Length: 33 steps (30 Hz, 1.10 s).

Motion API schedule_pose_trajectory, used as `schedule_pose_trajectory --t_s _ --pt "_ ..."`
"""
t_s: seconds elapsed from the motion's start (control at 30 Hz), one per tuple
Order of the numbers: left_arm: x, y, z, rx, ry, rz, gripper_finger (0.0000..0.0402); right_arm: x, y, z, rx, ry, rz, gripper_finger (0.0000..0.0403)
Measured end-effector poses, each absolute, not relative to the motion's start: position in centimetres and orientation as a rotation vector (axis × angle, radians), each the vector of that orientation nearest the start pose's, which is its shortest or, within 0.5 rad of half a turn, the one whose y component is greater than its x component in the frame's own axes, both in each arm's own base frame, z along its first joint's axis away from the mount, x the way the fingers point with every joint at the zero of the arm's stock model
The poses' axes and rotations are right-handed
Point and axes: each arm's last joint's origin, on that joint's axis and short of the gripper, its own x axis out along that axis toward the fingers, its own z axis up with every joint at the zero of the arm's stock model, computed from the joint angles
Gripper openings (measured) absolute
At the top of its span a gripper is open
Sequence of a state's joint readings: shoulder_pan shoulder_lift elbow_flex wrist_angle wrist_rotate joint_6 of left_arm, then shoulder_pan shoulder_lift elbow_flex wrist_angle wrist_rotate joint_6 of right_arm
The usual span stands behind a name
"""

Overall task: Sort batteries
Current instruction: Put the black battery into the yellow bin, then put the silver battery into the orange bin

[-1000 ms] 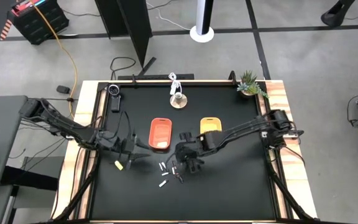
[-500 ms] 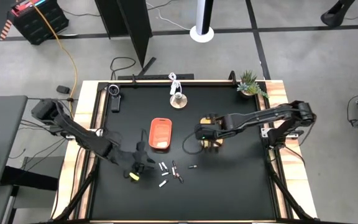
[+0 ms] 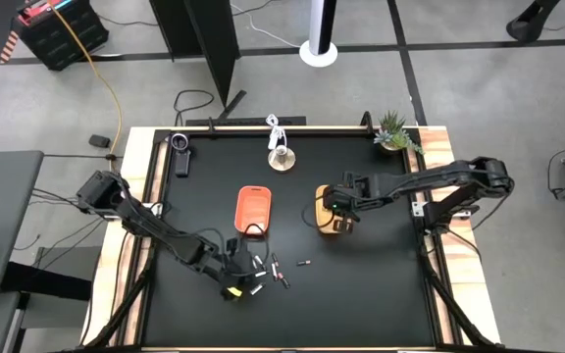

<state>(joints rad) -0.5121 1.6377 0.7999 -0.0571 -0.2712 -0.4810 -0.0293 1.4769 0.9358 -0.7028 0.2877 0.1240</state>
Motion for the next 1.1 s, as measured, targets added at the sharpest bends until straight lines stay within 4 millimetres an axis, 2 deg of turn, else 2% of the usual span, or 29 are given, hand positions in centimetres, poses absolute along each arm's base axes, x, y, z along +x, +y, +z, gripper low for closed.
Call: schedule_pose_trajectory --t_s 0.17,0.3,0.67,0.93,1.1 --pt "27.4 -14.9 15.1 -0.196 0.83 -0.045 0.011 26.7 -2.2 20.1 -0.065 1.213 -0.355 0.0223" --pt "27.5 -15.6 15.5 -0.248 0.781 -0.067 0.0116 27.0 -2.4 20.3 -0.082 1.18 -0.346 0.0262" --pt "26.7 -17.2 15.5 -0.386 0.786 -0.057 0.0176 27.7 -2.3 20.5 -0.122 1.118 -0.314 0.0264" --pt "26.8 -17.3 14.9 -0.379 0.781 0.006 0.0177 27.9 -1.9 20.6 -0.129 1.095 -0.303 0.0264" --pt "28.0 -18.2 14.1 -0.353 0.826 0.03 0.0177 27.9 -1.9 20.7 -0.13 1.088 -0.3 0.0264"
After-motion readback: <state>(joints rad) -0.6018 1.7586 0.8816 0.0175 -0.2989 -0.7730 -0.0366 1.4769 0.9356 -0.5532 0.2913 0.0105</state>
